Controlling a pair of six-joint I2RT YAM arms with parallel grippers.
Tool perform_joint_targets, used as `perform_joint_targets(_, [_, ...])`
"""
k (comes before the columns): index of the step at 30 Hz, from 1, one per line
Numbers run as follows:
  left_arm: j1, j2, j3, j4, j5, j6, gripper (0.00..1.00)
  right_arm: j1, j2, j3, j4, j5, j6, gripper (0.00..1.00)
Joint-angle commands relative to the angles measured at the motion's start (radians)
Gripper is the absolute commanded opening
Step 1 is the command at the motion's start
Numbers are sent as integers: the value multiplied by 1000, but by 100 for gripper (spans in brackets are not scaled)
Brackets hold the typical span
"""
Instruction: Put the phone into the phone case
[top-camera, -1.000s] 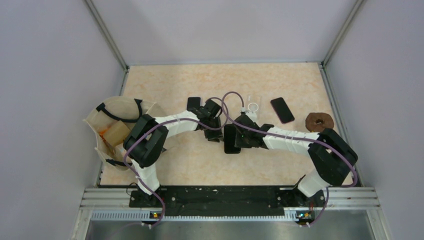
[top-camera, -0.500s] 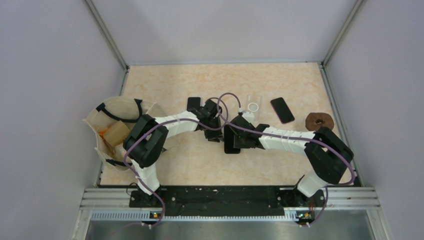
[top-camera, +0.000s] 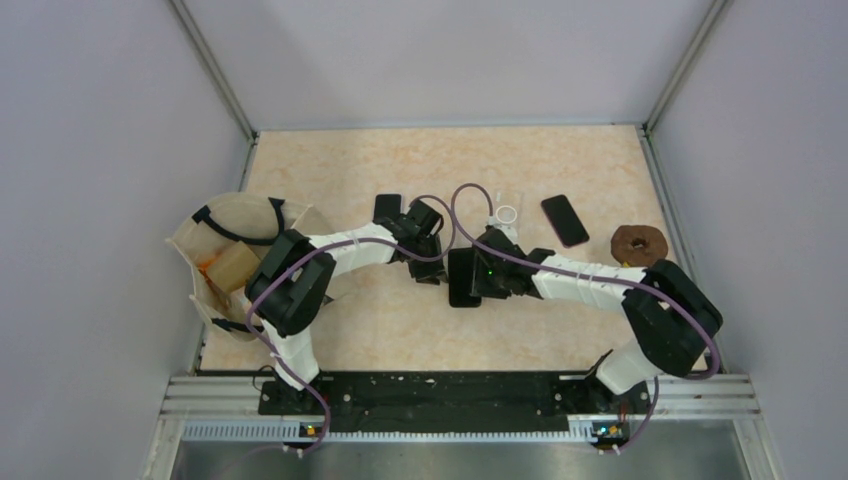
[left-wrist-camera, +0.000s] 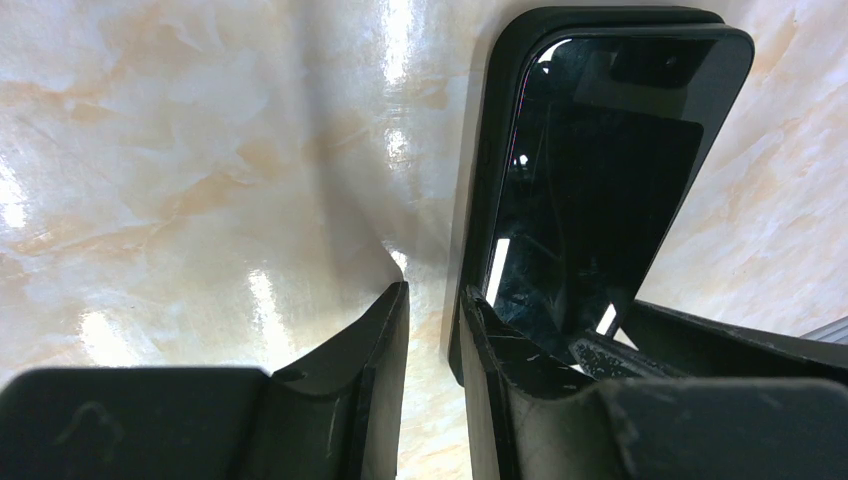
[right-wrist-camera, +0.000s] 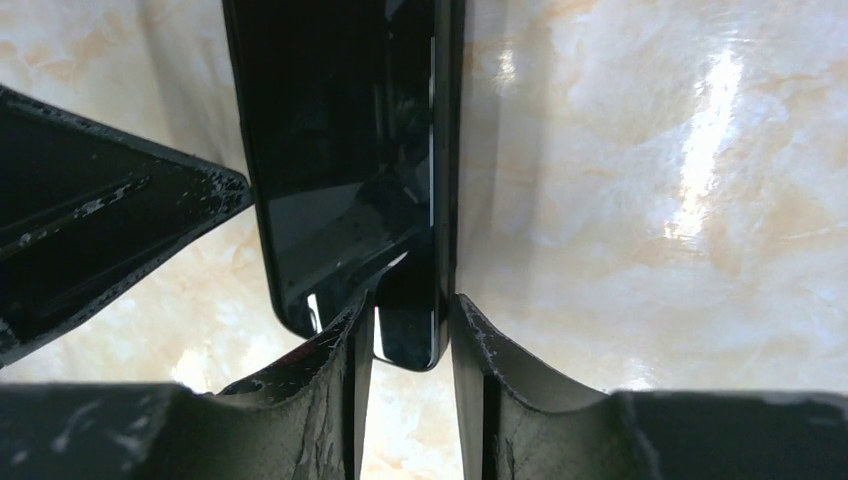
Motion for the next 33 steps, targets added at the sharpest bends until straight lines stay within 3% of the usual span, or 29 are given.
perform_joint_targets(1, [-24, -1, -18, 56, 32, -13, 31, -8, -40, -4, 13, -77, -16, 32])
perform_joint_targets(7, [-24, 0, -15, 53, 34, -13, 31, -8, -55, -32, 14, -83, -3, 18])
perform_joint_targets(12, [-24, 7, -14, 59, 36, -16, 31, -8, -33, -38, 24, -96, -4, 0])
perform_joint_targets(26, [-25, 9, -11, 67, 44, -20, 30, 78, 166, -86, 157, -130, 65, 0])
perform_joint_targets(33, [-24, 3, -9, 62, 39, -14, 31, 88, 177, -85, 119, -96, 66, 0])
